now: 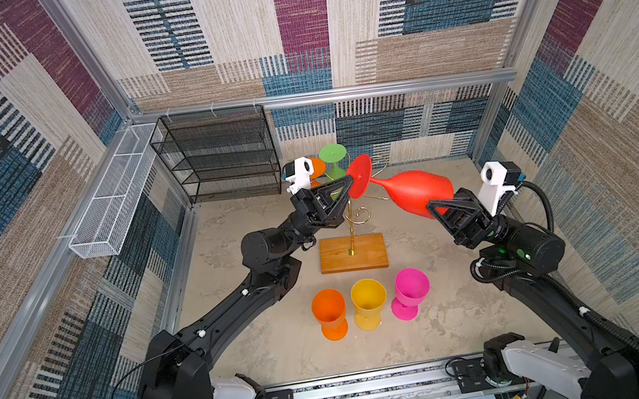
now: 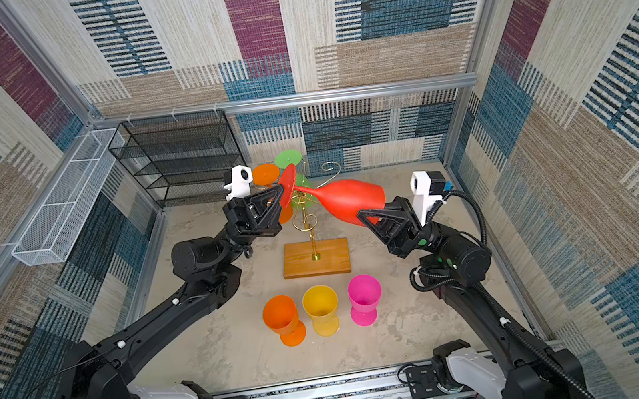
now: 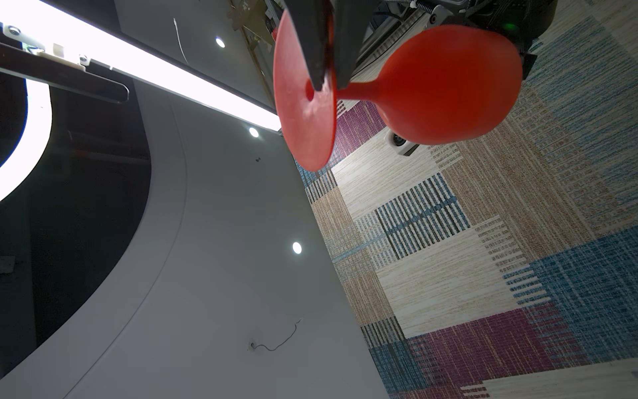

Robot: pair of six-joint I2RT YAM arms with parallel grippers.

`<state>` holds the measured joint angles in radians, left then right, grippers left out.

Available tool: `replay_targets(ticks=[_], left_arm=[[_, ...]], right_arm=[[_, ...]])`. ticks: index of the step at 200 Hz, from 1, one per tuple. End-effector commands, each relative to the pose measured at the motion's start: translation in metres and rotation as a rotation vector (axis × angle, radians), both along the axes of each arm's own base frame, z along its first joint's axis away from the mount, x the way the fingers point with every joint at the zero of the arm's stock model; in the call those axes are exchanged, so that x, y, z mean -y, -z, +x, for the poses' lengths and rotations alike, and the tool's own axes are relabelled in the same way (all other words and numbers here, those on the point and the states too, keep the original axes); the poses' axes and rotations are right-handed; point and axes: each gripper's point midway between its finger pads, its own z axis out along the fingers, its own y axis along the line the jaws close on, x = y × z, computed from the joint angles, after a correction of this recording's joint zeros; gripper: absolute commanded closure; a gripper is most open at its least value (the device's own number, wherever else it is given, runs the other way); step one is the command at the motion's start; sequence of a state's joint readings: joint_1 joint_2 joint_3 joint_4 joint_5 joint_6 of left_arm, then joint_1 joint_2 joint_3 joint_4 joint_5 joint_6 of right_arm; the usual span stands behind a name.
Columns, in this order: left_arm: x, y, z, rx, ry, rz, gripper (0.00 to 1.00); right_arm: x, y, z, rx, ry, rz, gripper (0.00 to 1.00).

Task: Take the wine glass off the wine glass rack
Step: 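Pull the red glass away with the right gripper while the left gripper opens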

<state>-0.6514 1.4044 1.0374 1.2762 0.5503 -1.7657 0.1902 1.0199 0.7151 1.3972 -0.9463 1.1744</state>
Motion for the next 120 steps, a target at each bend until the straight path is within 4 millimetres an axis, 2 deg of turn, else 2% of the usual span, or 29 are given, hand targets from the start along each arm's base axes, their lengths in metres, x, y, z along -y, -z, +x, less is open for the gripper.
replay_targets(ticks=[1,49,75,96,120], left_arm=[[0.004,0.001,-0.005,0.051,0.003,0.023,0.81],[0.004,0.005,-0.005,0.068,0.006,0.005,0.56],[0.005,0.01,-0.006,0.087,0.003,0.008,0.46],[0.006,0.009,-0.014,0.139,0.003,0.029,0.42],[0.009,0.007,-0.023,0.205,-0.002,0.081,0.4]], right_arm=[[0.002,-0.007,0.009,-0.013,0.04,0.009,1.0],[0.003,-0.021,0.023,-0.058,0.114,-0.002,1.0],[0.008,-0.033,0.046,-0.119,0.258,-0.044,1.0],[0.023,-0.041,0.07,-0.195,0.462,-0.09,1.0],[0.053,-0.045,0.091,-0.29,0.733,-0.155,1.0]])
